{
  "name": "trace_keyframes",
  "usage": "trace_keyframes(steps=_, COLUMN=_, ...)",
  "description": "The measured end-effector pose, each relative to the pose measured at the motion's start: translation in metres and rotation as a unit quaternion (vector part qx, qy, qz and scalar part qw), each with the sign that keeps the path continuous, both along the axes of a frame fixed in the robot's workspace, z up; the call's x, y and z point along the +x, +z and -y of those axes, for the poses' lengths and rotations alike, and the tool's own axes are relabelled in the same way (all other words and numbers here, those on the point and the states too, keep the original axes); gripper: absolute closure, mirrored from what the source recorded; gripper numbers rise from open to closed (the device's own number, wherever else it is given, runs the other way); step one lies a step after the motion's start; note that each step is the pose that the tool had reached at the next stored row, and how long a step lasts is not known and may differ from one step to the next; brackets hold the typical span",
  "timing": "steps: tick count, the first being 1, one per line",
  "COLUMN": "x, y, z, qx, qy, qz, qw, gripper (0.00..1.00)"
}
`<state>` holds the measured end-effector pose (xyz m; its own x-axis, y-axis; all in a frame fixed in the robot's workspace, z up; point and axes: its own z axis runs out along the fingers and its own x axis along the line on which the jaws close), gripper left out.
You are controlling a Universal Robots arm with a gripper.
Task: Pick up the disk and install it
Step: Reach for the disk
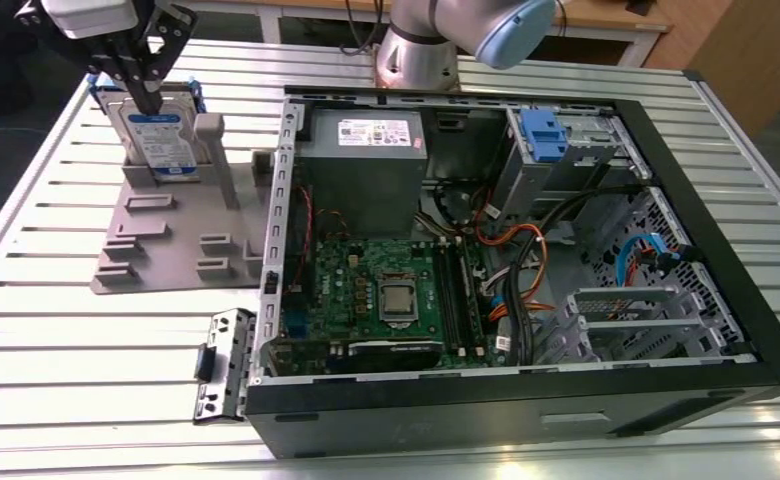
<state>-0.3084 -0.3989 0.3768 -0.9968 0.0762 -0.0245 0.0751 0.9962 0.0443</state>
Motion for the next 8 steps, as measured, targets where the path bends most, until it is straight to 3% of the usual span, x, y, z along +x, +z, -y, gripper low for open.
trace_keyframes(steps=8, x=-0.0047, y=-0.0017, z=0.0, qx=0.0, qy=0.0, qz=0.0, qw=1.0, gripper=0.9)
